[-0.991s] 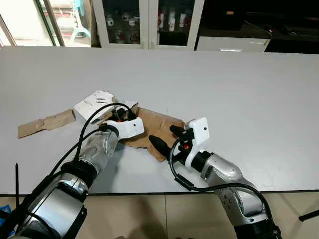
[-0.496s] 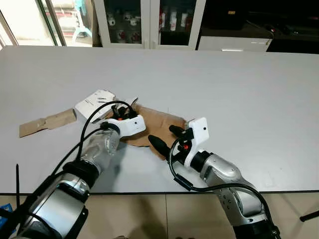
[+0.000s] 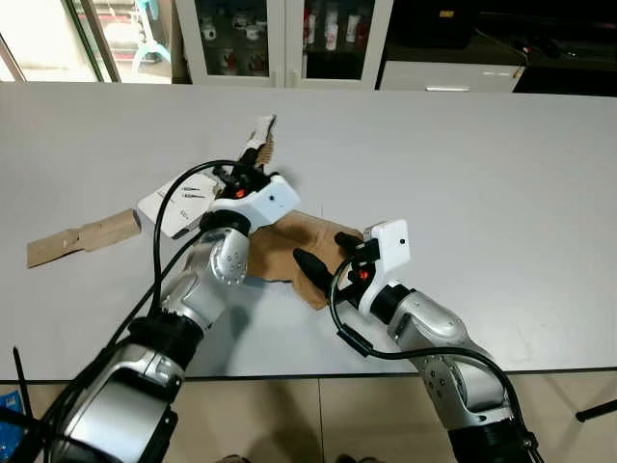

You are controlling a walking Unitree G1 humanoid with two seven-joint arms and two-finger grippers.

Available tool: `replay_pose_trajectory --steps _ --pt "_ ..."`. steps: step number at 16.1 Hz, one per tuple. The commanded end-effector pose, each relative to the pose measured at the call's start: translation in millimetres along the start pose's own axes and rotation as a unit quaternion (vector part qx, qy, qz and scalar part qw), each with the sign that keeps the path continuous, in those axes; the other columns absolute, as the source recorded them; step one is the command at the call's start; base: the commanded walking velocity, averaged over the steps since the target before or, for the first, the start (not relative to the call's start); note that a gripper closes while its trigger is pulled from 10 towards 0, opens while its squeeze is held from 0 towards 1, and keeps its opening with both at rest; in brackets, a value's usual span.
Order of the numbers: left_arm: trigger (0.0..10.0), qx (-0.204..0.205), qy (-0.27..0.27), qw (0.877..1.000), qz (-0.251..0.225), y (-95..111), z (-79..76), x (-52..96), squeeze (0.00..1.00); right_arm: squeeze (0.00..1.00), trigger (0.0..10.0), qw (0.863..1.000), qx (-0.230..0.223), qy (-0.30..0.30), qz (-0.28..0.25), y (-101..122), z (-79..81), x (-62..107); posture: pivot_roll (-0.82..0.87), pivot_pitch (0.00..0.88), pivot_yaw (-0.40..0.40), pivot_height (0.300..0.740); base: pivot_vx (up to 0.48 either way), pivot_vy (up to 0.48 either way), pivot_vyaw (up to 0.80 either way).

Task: Picking trash to rubbish bin

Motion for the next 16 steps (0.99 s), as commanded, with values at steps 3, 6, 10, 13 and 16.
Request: replay_pose_trajectory --steps 3,6,10,13,16 --pt "10.0 0.171 0.016 0.984 0.039 -3 3.3 7.6 0.0 0.0 10.0 0.995 0.013 -0.07 -0.072 30 -24.4 -2.1 -0.04 0.052 -0.026 0.74 0.0 0.0 0.0" --pt "10.0 0.257 0.033 0.964 0.053 -7 6.8 14.5 0.0 0.0 10.0 0.976 0.026 -0.155 -0.15 62 -52.8 3.5 -0.03 0.046 -0.027 0.74 0.0 0.0 0.0" --pt "10.0 0.315 0.052 0.944 0.085 -28 11.3 24.2 0.0 0.0 10.0 0.949 0.044 -0.224 -0.219 89 -72.9 9.7 -0.03 0.043 -0.034 0.74 0.0 0.0 0.0" --pt "10.0 0.344 0.042 0.935 0.081 -31 11.9 22.9 0.0 0.0 10.0 0.946 0.047 -0.224 -0.228 89 -72.6 2.3 -0.01 0.046 -0.044 0.74 0.0 0.0 0.0" --pt "10.0 0.35 0.027 0.933 0.079 -25 1.6 24.0 0.0 0.0 10.0 0.945 0.052 -0.224 -0.233 89 -74.0 -0.8 -0.02 0.044 -0.046 0.74 0.0 0.0 0.0"
Point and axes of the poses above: a point about 5 cm out from each wrist's last joint towards the gripper, its own x axis pointing back from the gripper into the wrist, its own y axis along the axis of the wrist's last joint, z = x × y, the point moved 6 cm from there along -x, pointing out of the wrist towards the gripper, and after that the axes turned 15 degrees about -x, right-handed, at the moved point
